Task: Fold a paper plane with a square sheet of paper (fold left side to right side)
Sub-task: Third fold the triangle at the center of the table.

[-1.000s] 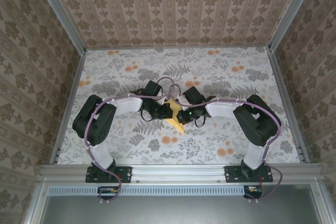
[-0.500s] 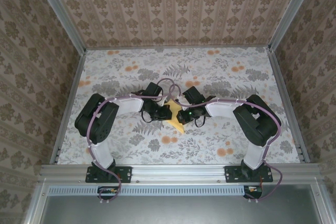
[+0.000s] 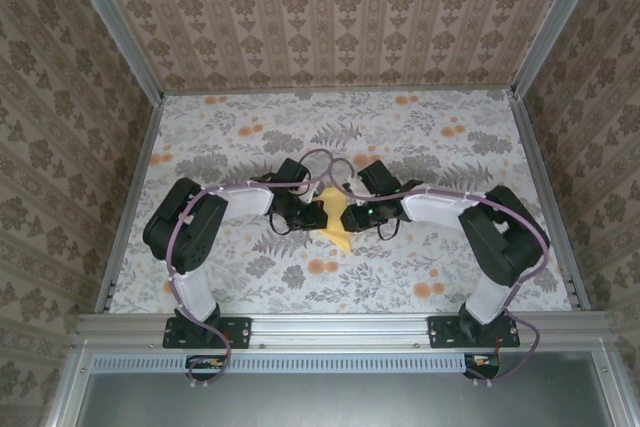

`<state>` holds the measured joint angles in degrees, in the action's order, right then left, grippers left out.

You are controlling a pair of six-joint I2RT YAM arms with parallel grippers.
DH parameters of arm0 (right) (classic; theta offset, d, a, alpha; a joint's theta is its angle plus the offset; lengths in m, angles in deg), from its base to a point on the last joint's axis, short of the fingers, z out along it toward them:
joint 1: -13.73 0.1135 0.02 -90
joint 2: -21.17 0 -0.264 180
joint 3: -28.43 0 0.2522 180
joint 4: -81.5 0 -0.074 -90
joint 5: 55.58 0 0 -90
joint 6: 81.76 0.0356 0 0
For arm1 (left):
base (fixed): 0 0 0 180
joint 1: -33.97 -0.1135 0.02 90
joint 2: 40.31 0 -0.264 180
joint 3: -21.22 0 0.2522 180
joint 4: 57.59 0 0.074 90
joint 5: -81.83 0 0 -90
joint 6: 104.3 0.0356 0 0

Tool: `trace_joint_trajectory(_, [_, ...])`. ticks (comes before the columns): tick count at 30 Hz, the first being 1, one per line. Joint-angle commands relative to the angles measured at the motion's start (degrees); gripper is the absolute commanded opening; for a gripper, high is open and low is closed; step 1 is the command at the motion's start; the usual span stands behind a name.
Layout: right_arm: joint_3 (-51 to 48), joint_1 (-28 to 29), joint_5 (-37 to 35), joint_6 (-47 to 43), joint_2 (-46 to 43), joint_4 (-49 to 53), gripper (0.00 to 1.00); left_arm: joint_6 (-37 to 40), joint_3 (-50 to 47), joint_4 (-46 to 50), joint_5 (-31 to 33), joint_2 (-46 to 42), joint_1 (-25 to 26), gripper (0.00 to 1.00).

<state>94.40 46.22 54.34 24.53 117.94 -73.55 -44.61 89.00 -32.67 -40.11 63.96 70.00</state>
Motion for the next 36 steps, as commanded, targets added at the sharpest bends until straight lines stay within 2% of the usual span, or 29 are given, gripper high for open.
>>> trace_joint_trajectory(1, [-1.63, -0.96, 0.89, 3.63, -7.09, 3.58, 0.30, 0.86, -2.15, 2.64, 3.74, 1.84, 0.36, 0.06])
trace_joint_trajectory(3, [-3.10, -0.85, 3.06, 6.13, -9.19, 3.95, 0.30, 1.03, -1.98, 2.71, 3.74, 1.89, 0.44, 0.06])
trace_joint_trajectory(7, [-6.40, 0.95, 7.70, 14.17, -10.97, 0.97, 0.15, 1.12, -1.65, 2.90, 3.93, 1.73, 0.70, 0.06])
trace_joint_trajectory(11, [-6.96, 3.76, 8.91, 22.60, -8.32, -4.03, 0.02, 1.37, -1.45, 3.07, 4.00, 1.81, 0.85, 0.06])
trace_joint_trajectory(18, [-2.42, 6.77, 6.46, 30.96, -0.65, -5.86, 0.00, 1.65, -1.02, 3.43, 4.43, 1.81, 1.32, 0.06])
trace_joint_trajectory(36, [2.73, 7.50, 4.20, 30.84, 7.14, 0.17, 0.00, 2.15, -0.69, 3.96, 4.70, 1.82, 1.41, 0.05])
